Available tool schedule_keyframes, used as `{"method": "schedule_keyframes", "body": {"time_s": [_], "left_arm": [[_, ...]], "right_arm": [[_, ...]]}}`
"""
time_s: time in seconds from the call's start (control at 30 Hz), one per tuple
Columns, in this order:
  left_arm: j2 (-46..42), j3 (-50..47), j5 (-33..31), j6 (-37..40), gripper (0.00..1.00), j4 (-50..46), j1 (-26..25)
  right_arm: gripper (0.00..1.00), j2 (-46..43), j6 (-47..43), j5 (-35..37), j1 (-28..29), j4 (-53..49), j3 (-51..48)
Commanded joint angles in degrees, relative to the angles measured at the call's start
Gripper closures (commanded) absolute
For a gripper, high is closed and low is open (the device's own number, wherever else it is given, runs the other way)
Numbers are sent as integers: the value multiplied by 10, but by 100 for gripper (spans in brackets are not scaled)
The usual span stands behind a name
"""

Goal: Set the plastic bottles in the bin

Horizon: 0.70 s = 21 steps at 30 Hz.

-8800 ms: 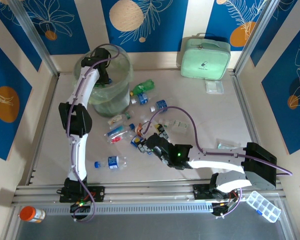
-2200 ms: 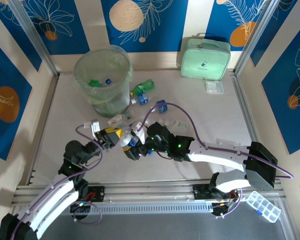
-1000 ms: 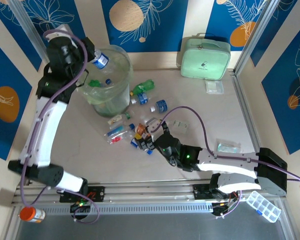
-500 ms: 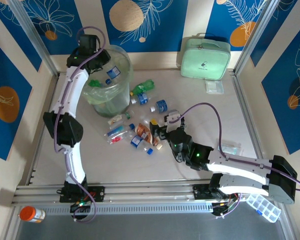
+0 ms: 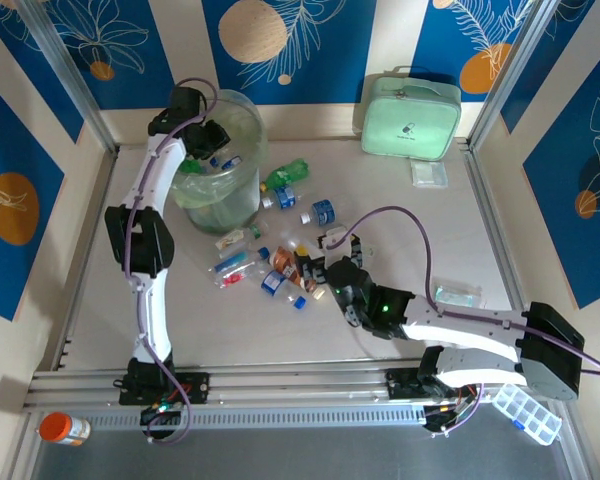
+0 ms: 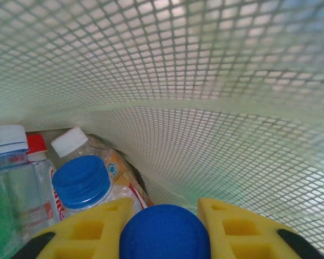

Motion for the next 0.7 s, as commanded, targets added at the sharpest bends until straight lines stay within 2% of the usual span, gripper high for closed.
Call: {"method": "schedule_keyframes", "body": {"time_s": [0.0,0.17,0.47,0.67], "left_arm": [[27,23,48,-8,55,4,1],[7,29,40,3,27,-4,6],[-68,29,57,15,25,-11,9],[-148,11,43,34,26,-35,4]], "right_arm": [[11,7,-10,1,6,16,23],[11,20,-20,7,11,17,31],[11,35,-33,7,15,25,35],[10,29,-30,7,11,24,32]]}}
